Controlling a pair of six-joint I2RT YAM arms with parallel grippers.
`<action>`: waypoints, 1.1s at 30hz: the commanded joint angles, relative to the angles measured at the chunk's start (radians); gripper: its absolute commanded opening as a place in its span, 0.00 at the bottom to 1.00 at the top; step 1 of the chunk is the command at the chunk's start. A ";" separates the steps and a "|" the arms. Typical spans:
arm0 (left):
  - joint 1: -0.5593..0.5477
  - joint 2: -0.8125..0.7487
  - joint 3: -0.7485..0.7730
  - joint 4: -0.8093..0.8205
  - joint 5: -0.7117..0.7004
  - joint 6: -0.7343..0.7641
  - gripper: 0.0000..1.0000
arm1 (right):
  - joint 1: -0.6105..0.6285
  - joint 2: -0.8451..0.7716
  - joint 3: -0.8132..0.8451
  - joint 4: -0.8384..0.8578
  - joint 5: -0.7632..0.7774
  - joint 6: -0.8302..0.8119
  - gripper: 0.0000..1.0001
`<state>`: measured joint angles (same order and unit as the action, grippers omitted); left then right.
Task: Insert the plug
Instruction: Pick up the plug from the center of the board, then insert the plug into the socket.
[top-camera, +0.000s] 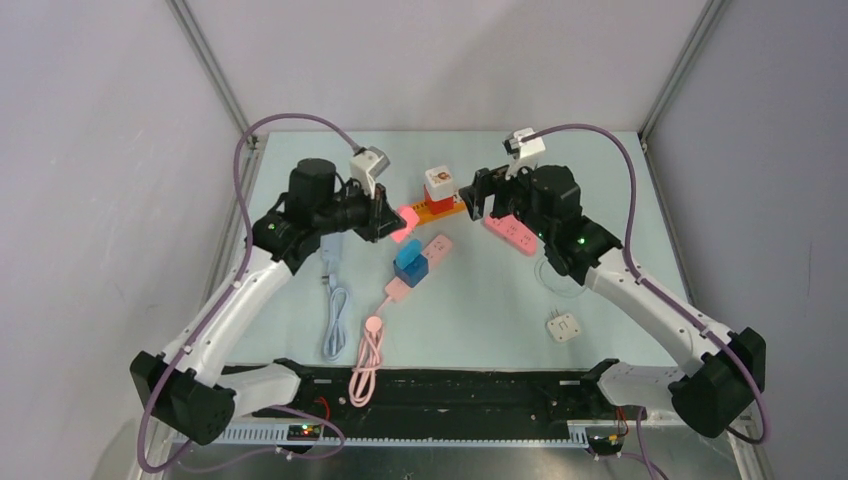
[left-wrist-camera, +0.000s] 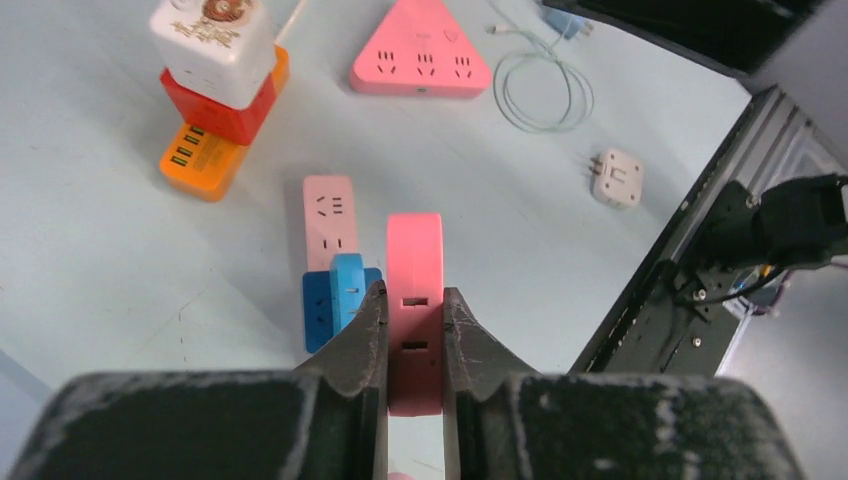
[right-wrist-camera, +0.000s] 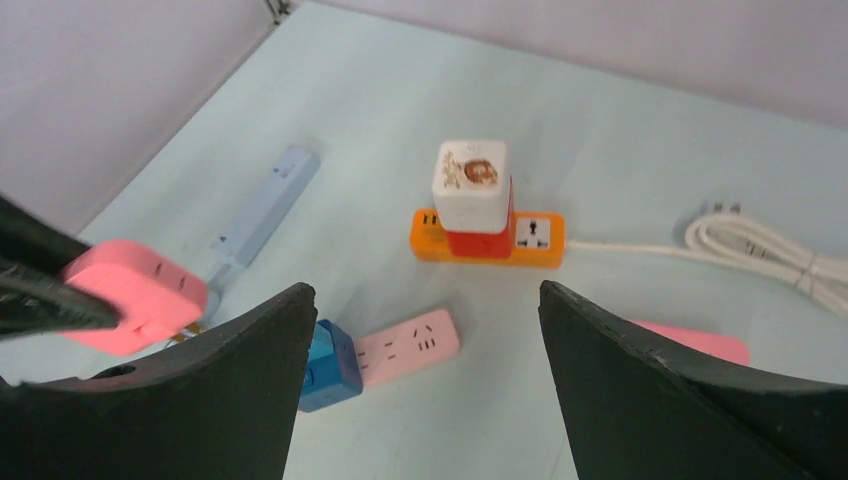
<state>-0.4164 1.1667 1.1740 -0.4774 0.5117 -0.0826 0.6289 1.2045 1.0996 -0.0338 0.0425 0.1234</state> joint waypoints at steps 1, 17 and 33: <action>-0.056 -0.019 0.029 -0.075 -0.106 0.103 0.00 | -0.023 0.025 -0.001 -0.039 0.028 0.122 0.85; -0.182 0.115 0.087 -0.149 -0.297 0.214 0.00 | -0.049 0.077 -0.001 -0.107 0.034 0.182 0.84; -0.192 0.191 0.128 -0.152 -0.322 0.228 0.00 | -0.074 0.111 -0.003 -0.091 0.005 0.170 0.84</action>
<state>-0.6025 1.3590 1.2648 -0.6472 0.1860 0.1234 0.5663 1.3098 1.0939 -0.1520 0.0597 0.2955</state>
